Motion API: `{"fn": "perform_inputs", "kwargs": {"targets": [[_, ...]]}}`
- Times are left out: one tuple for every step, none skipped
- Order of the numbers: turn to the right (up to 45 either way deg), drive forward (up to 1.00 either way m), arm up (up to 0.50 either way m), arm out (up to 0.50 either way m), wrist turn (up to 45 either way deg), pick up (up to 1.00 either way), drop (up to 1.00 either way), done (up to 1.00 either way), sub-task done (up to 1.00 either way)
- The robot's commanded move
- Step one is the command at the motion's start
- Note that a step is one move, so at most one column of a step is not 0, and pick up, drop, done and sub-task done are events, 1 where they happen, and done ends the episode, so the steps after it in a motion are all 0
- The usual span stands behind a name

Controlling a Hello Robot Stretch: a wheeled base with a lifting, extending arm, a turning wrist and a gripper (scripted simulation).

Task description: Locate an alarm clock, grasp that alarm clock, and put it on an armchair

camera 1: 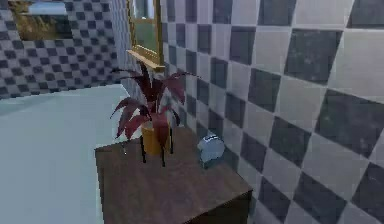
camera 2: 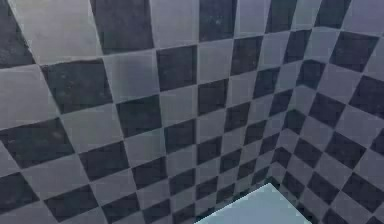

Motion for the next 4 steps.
{"fn": "perform_inputs", "kwargs": {"targets": [[21.0, 0.00, 0.00, 0.00, 0.0, 0.00, 0.00, 0.00, 0.00], [0.0, 0.35, 0.00, 0.00, 0.0, 0.00, 0.00, 0.00, 0.00], [-45.0, 0.00, 0.00, 0.00, 0.0, 0.00, 0.00, 0.00, 0.00], [-45.0, 0.00, 0.00, 0.00, 0.0, 0.00, 0.00, 0.00, 0.00]]}}
